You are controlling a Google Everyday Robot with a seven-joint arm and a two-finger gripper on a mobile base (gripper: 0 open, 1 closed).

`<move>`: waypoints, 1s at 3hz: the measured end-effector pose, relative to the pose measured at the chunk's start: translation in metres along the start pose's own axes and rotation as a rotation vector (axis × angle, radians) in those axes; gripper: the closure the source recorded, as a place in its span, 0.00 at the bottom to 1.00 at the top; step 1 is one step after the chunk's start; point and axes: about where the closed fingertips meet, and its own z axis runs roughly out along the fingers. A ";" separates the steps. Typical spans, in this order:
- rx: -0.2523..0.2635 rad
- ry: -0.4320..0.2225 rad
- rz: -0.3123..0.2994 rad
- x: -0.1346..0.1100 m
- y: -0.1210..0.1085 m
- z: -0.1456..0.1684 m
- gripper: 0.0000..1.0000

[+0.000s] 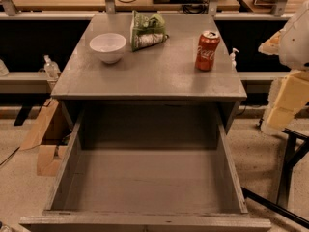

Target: Close top drawer

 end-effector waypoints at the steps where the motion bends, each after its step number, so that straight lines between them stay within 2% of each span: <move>1: 0.000 0.000 0.000 0.000 0.000 0.000 0.00; 2: 0.001 0.001 0.005 0.004 0.017 0.011 0.00; 3: 0.076 -0.026 0.008 0.008 0.071 0.024 0.26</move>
Offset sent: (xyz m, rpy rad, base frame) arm -0.0540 0.0075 -0.0680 0.0002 0.0232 -0.0237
